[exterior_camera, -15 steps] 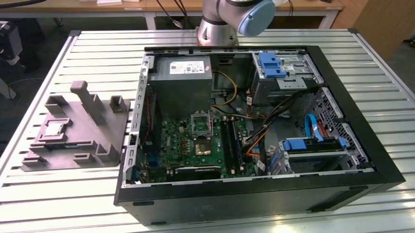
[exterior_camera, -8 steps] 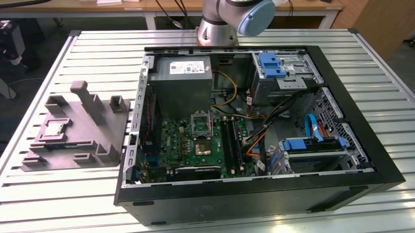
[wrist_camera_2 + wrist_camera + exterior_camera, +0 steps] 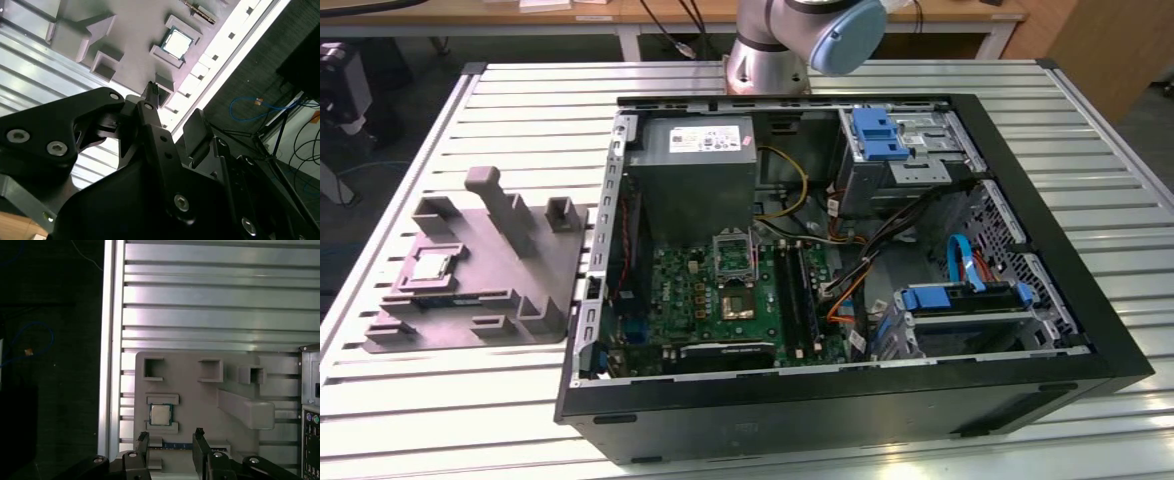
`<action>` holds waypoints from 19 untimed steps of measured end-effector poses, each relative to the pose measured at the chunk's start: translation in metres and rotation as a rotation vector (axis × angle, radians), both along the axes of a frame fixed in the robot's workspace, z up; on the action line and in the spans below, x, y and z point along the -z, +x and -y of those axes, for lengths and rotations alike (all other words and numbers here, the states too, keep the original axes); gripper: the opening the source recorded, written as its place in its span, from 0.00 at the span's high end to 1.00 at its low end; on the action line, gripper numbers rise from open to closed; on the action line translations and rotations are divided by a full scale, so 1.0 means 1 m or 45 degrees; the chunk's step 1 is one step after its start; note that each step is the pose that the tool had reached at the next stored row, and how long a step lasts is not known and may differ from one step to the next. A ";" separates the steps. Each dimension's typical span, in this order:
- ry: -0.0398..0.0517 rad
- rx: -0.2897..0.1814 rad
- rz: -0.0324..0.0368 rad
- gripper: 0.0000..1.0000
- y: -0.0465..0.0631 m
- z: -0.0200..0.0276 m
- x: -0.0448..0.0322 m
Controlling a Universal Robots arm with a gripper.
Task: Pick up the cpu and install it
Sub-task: 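Pick up the cpu and move it towards the insertion slot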
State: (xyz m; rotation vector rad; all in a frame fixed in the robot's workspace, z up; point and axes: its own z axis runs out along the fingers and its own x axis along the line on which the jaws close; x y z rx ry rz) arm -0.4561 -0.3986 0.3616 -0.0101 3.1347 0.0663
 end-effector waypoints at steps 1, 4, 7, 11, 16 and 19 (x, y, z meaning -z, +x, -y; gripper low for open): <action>0.000 0.000 0.0000 0.53 0.000 0.0000 0.0001; -0.001 0.000 0.0004 0.53 0.000 0.0000 0.0010; -0.001 0.000 0.0001 0.53 0.000 0.0000 0.0026; -0.001 0.000 -0.0001 0.53 0.000 0.0000 0.0045; -0.001 0.000 0.0000 0.53 0.000 0.0000 0.0065; -0.001 0.000 0.0001 0.53 0.000 0.0000 0.0078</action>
